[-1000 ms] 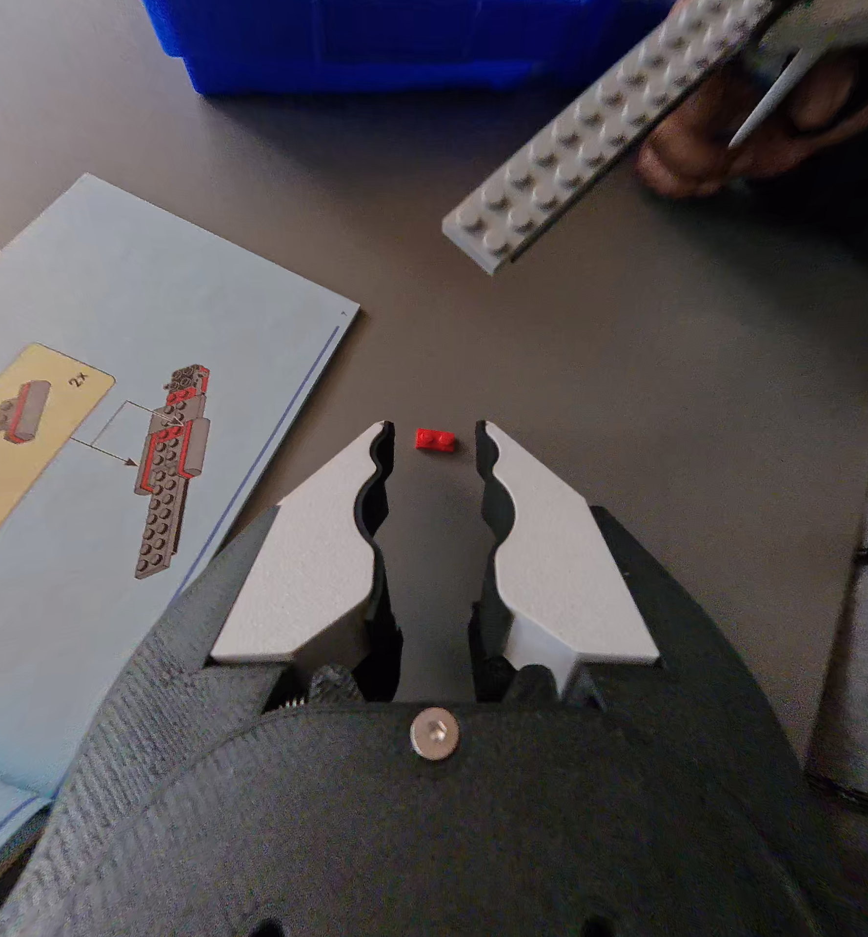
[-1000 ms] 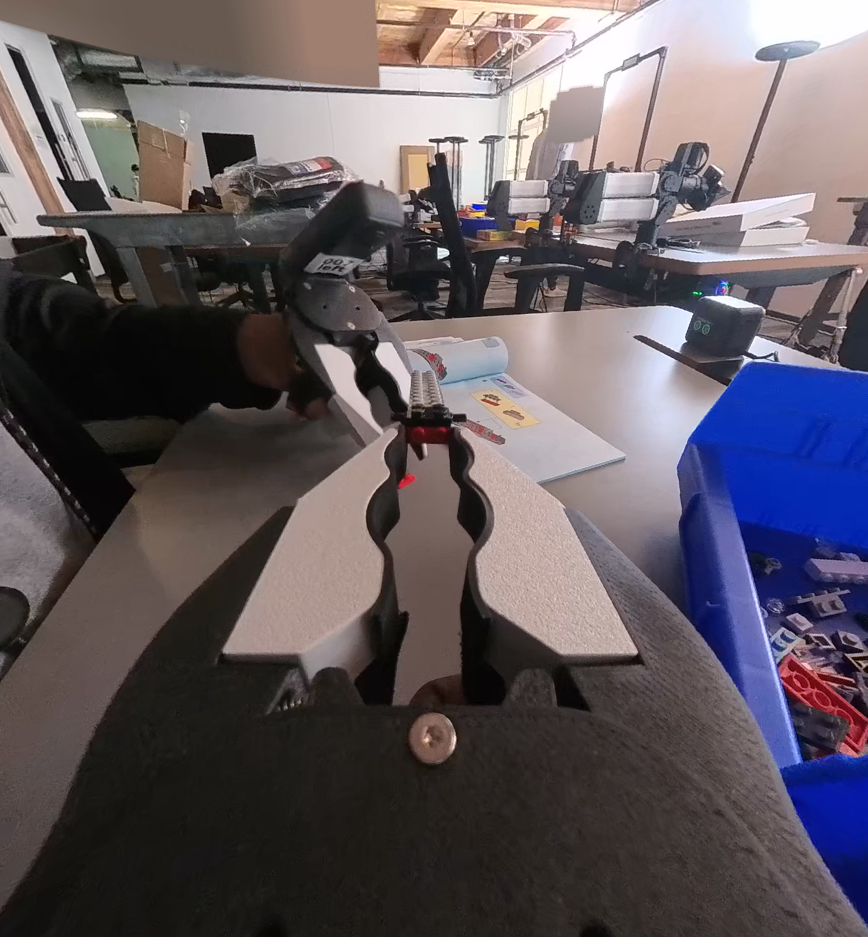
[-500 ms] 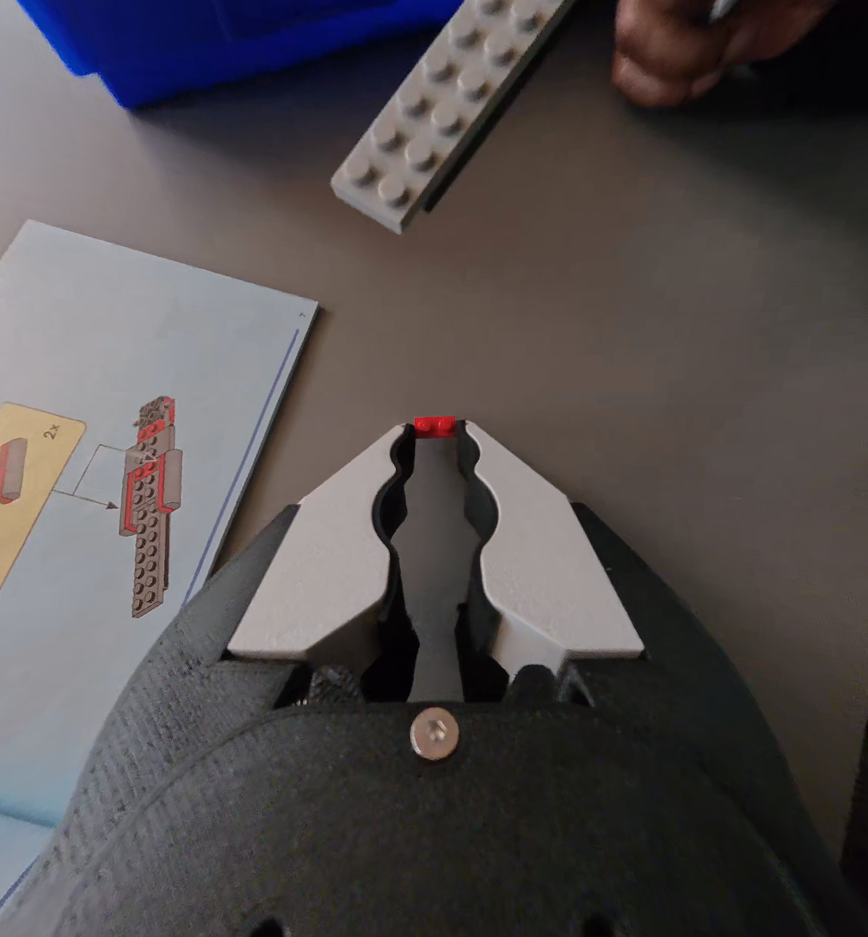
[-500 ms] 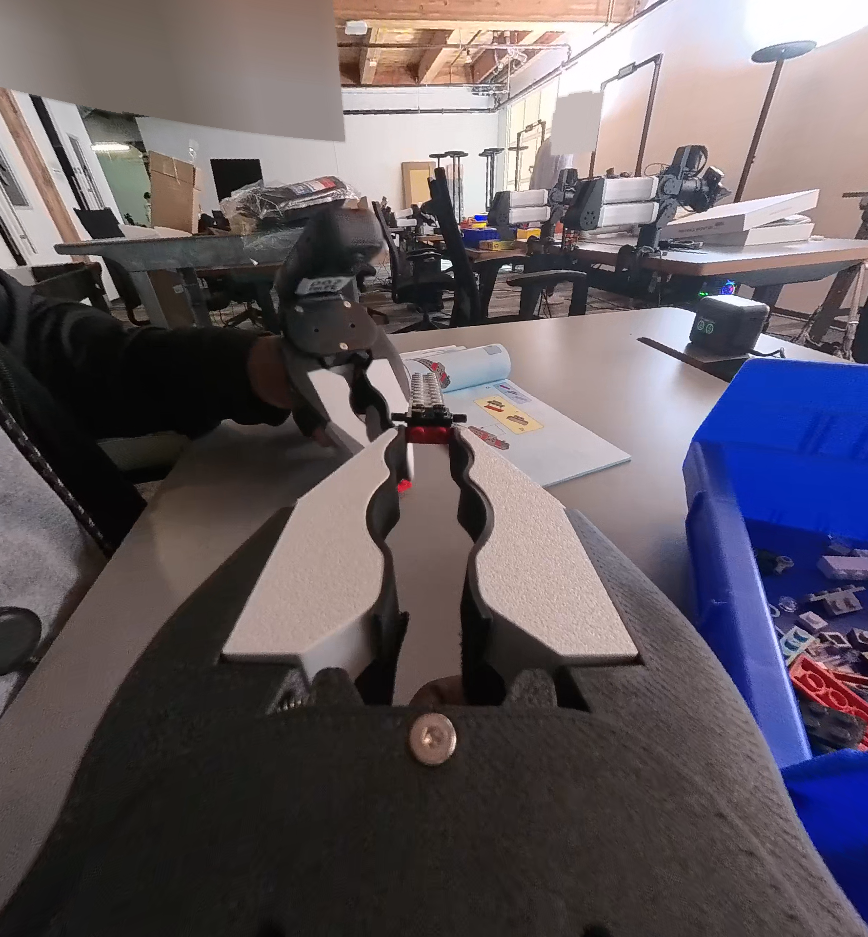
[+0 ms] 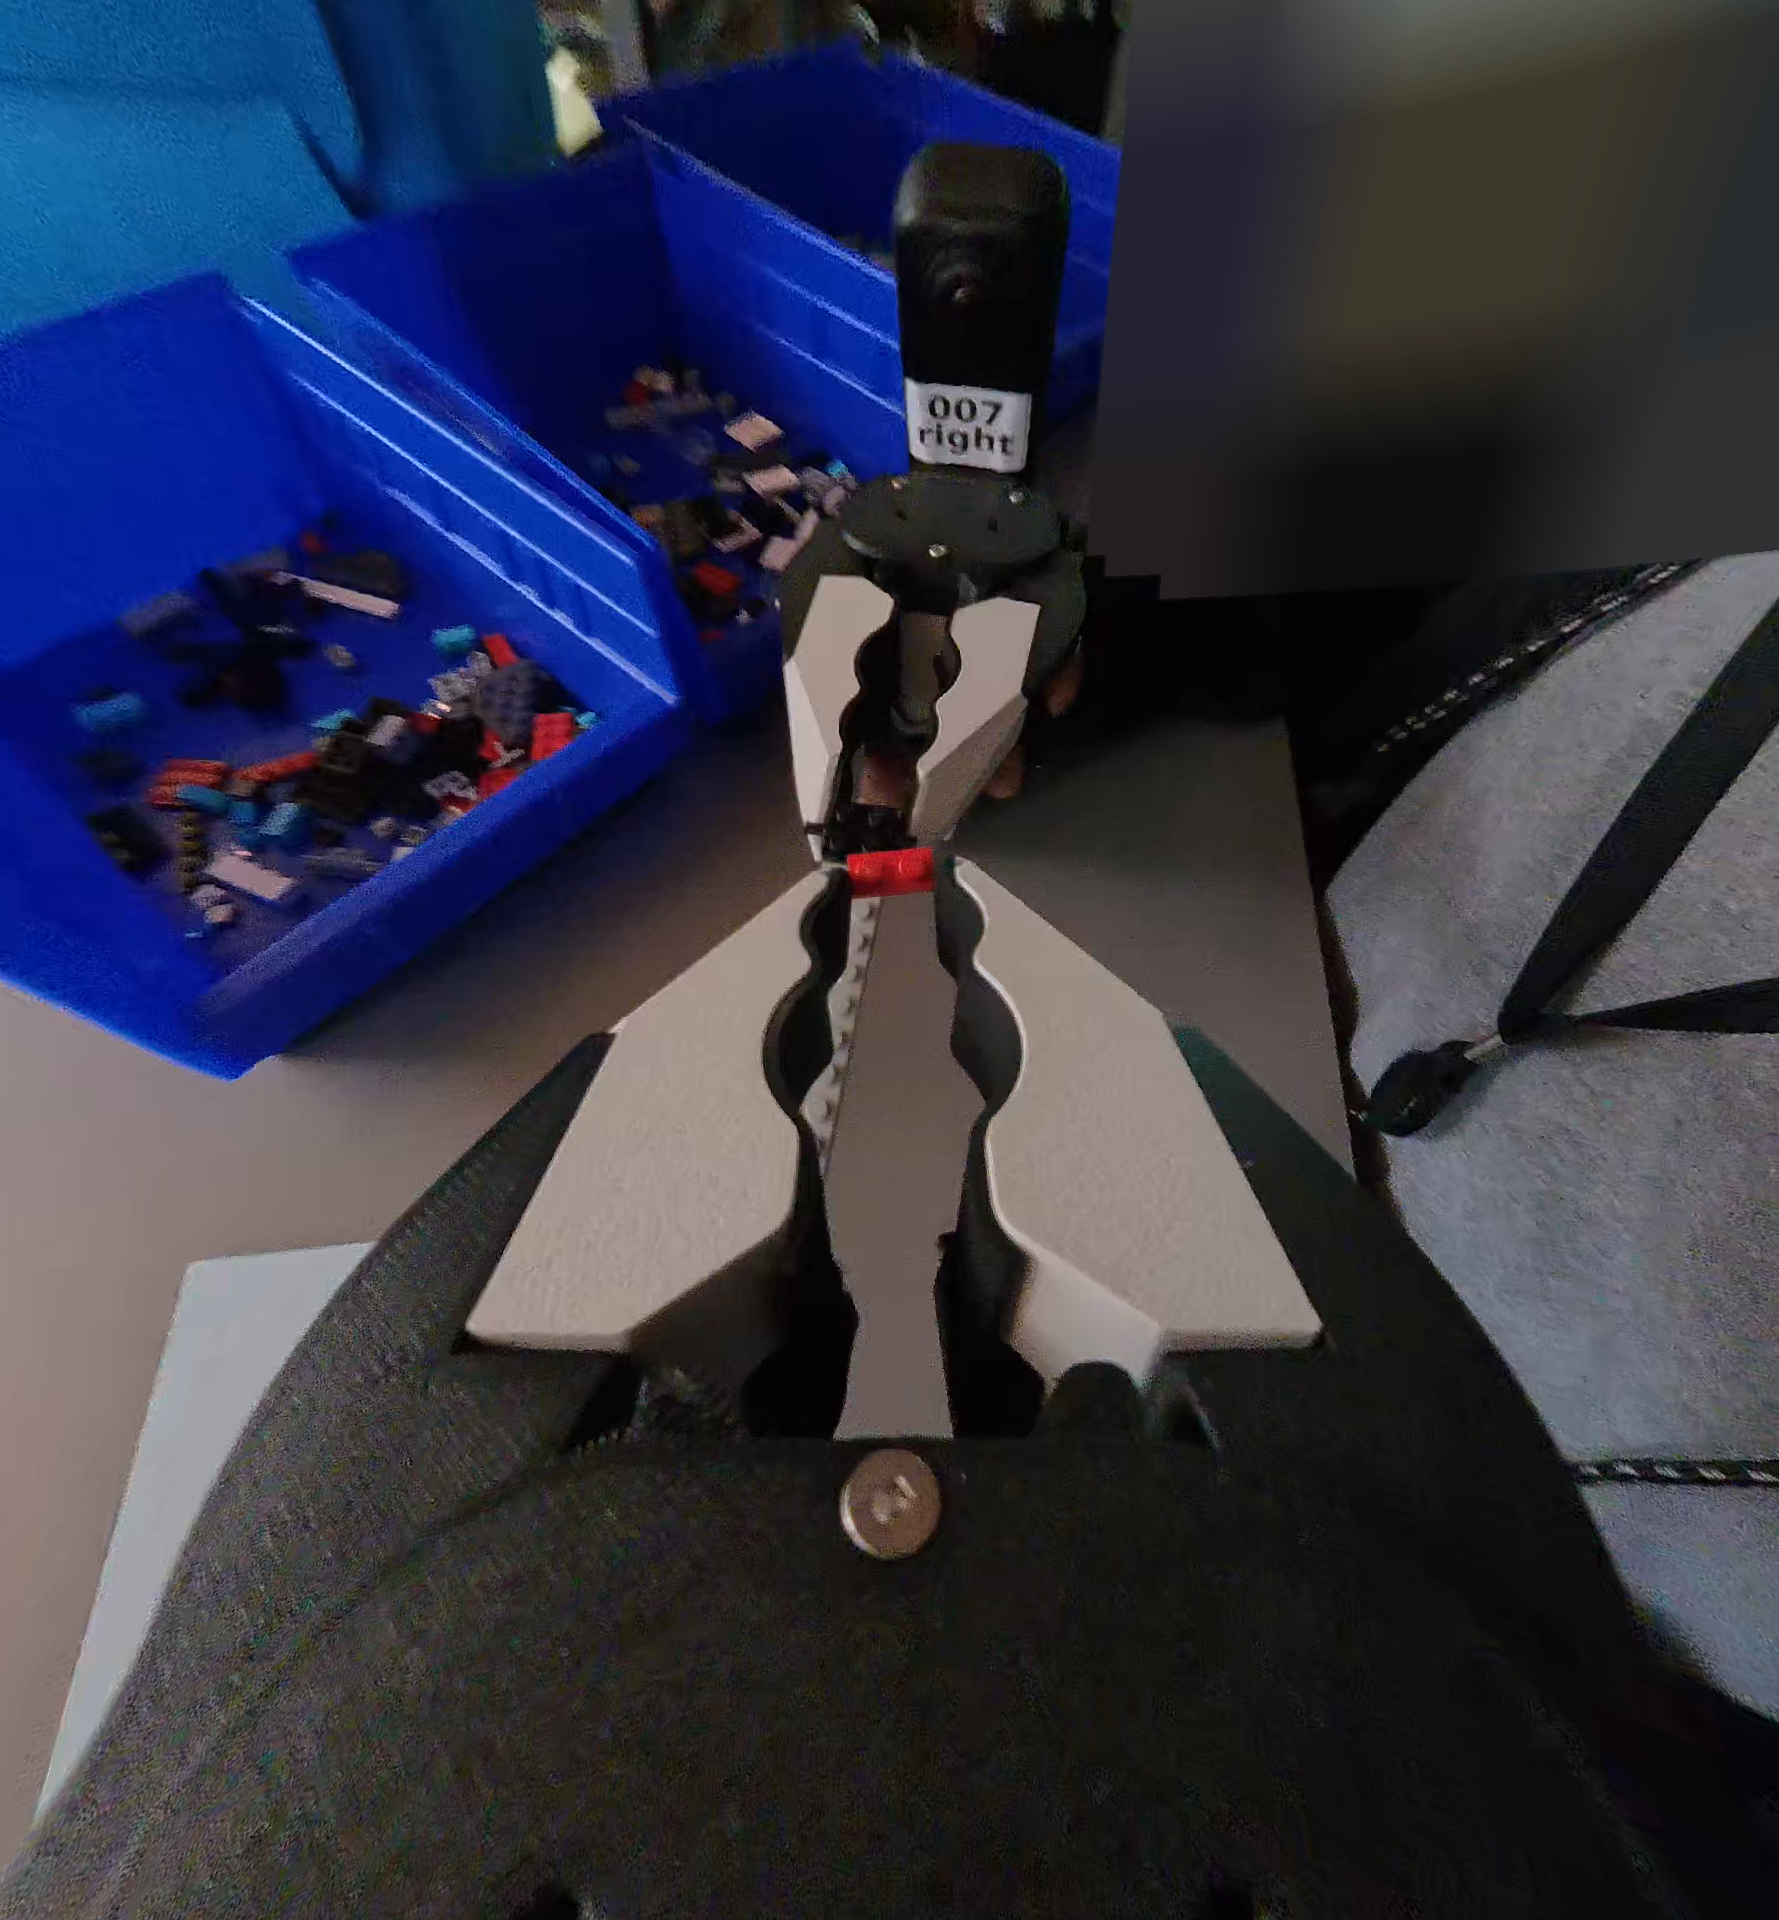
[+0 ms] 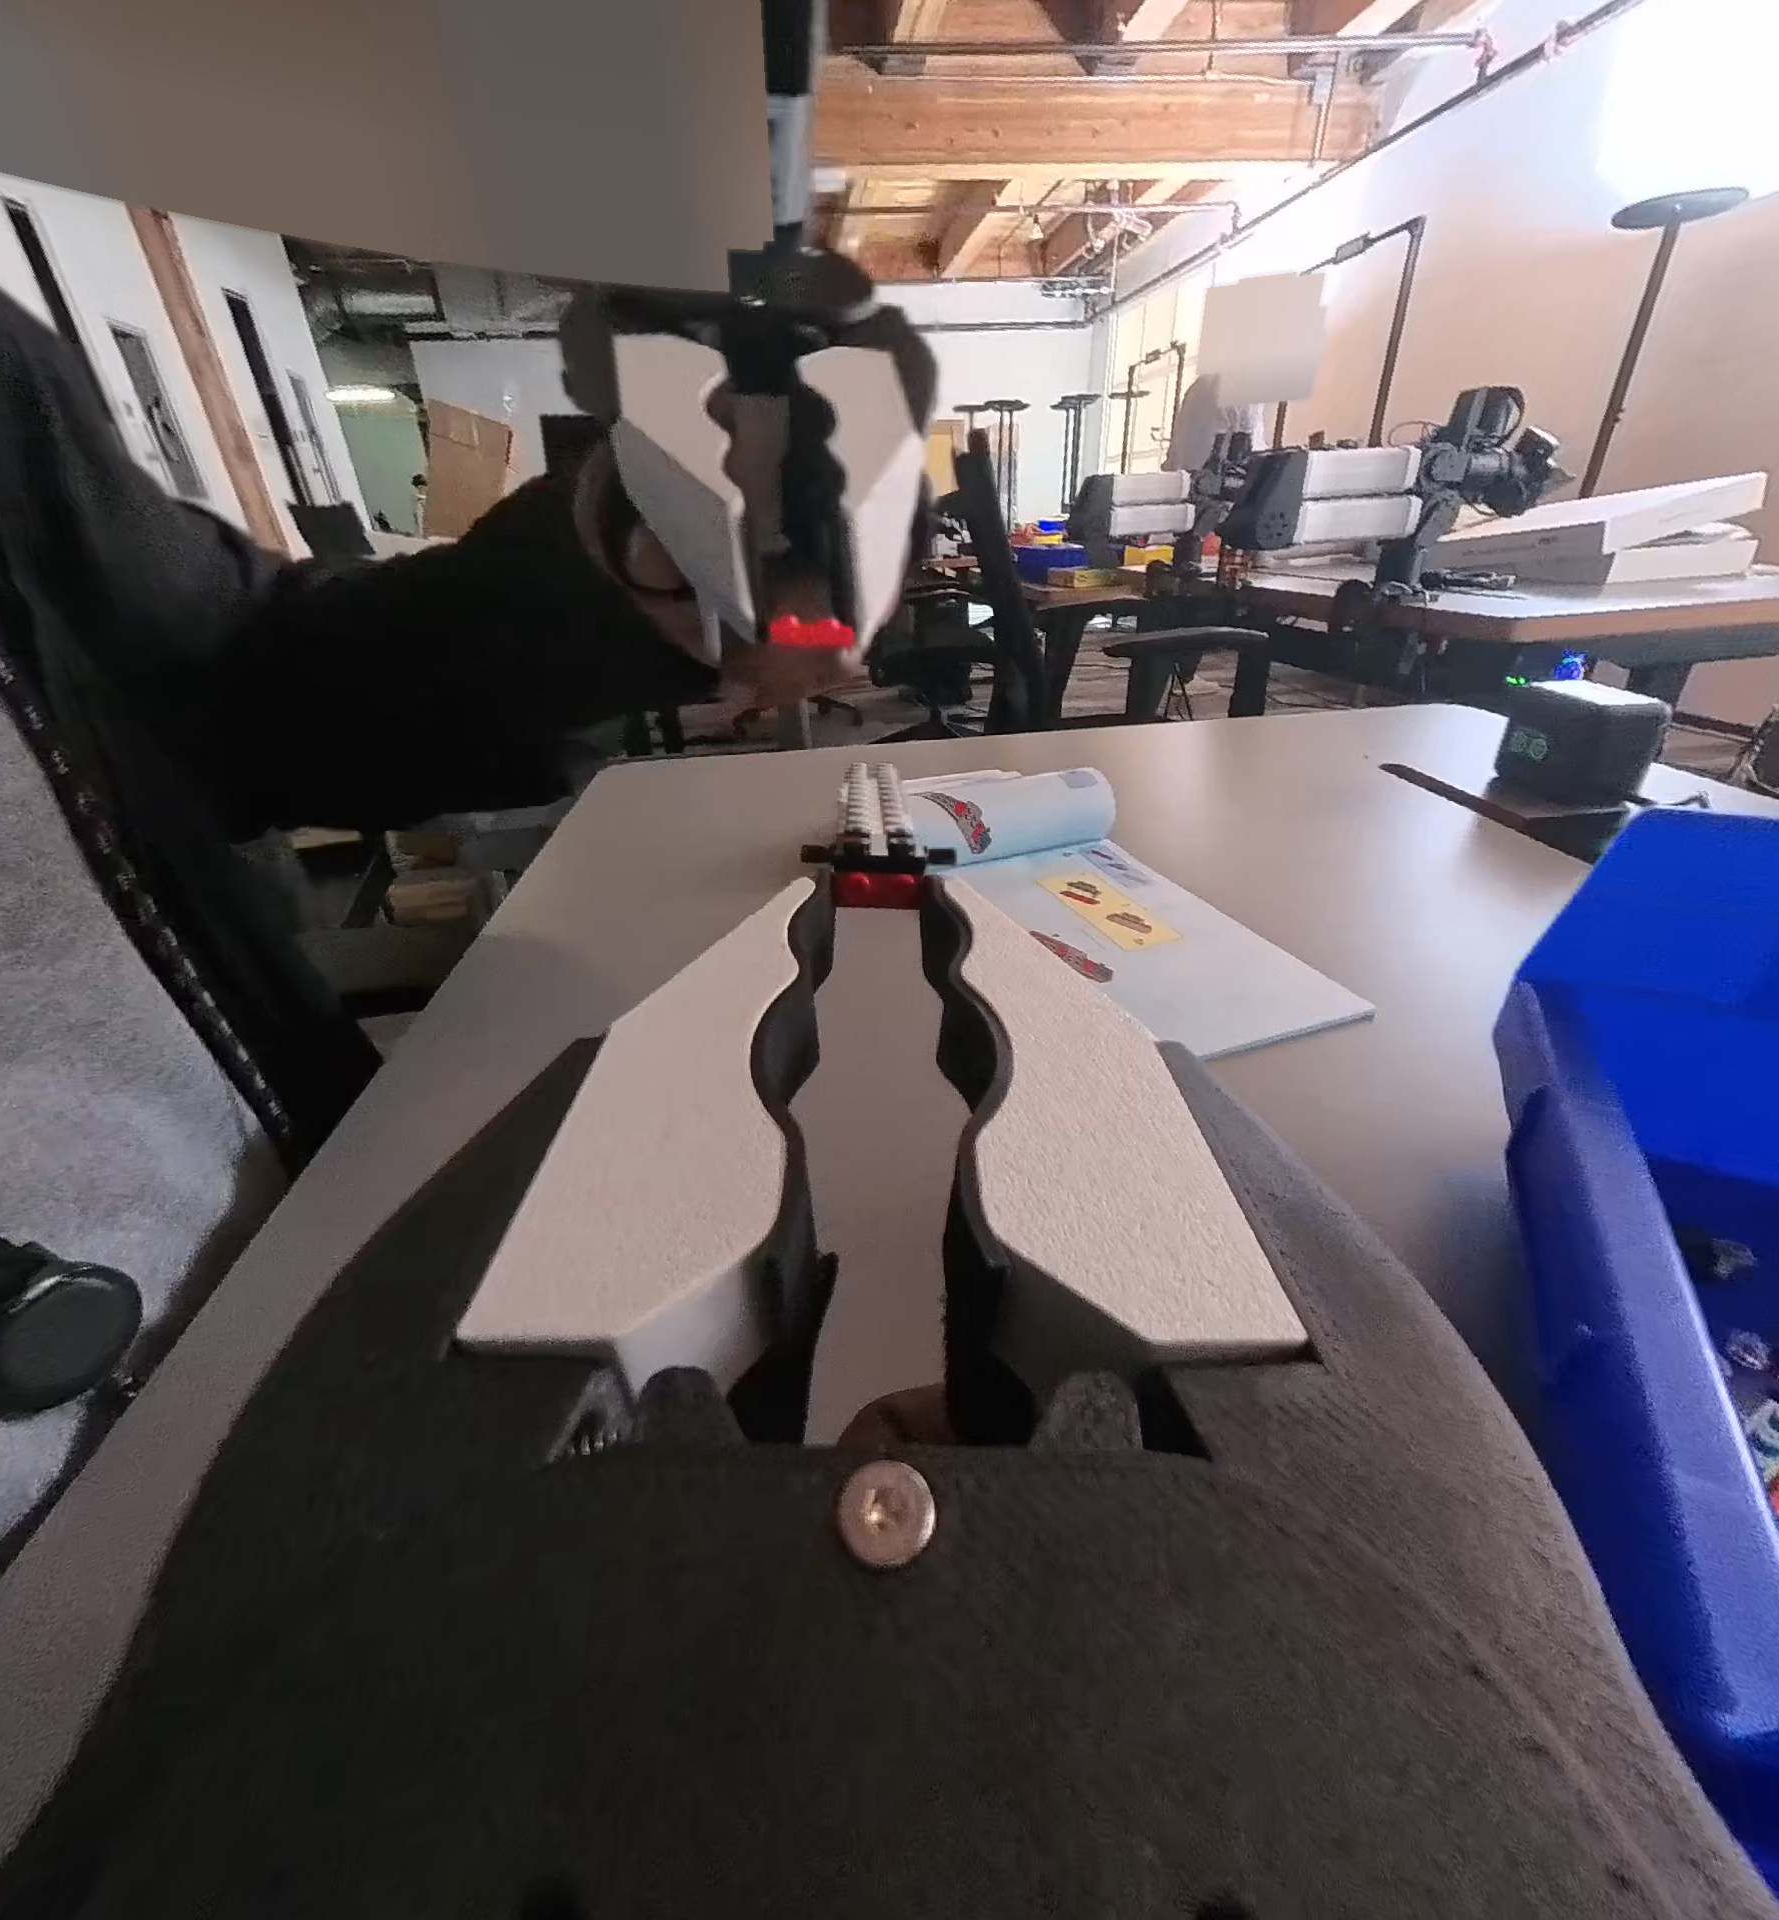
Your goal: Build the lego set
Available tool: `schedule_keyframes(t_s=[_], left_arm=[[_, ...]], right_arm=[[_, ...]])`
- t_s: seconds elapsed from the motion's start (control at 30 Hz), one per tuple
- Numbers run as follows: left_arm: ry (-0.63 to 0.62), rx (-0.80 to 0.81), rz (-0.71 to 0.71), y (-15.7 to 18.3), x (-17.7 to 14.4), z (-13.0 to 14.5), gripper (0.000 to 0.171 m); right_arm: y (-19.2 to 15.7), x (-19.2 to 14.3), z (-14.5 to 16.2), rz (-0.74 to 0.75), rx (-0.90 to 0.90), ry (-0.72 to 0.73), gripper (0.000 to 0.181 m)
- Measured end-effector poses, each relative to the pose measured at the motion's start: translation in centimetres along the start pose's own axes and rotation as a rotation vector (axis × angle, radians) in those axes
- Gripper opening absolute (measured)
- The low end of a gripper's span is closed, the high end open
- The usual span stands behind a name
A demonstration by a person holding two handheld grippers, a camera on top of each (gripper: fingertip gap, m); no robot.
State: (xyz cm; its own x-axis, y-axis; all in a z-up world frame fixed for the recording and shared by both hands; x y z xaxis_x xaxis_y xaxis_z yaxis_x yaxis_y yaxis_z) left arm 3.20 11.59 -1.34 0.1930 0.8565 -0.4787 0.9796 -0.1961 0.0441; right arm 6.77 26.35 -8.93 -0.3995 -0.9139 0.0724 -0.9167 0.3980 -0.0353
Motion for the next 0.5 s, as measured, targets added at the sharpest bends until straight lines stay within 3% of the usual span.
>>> schedule_keyframes(t_s=[0.17, 0.5], left_arm=[[-0.124, -0.013, 0.077, -1.1, 2.5, 0.3, 0.015], [-0.178, 0.018, 0.130, -0.8, 2.9, 0.4, 0.015]], right_arm=[[-0.6, 0.2, -0.1, -0.024, -0.013, 0.021, 0.019], [-0.9, 0.3, -0.2, -0.039, -0.015, 0.053, 0.019]])
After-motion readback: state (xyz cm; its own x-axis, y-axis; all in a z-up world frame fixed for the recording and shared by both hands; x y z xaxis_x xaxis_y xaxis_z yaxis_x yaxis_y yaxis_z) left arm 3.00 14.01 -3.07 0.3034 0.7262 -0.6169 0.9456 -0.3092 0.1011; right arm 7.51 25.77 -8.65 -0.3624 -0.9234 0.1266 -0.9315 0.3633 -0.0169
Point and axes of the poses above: each gripper's, where its closed fingertips meet, x out along the fingers, z out of its underside, y = z × x across the jaws, the point moved 7 cm from there along -x, back along the fingers
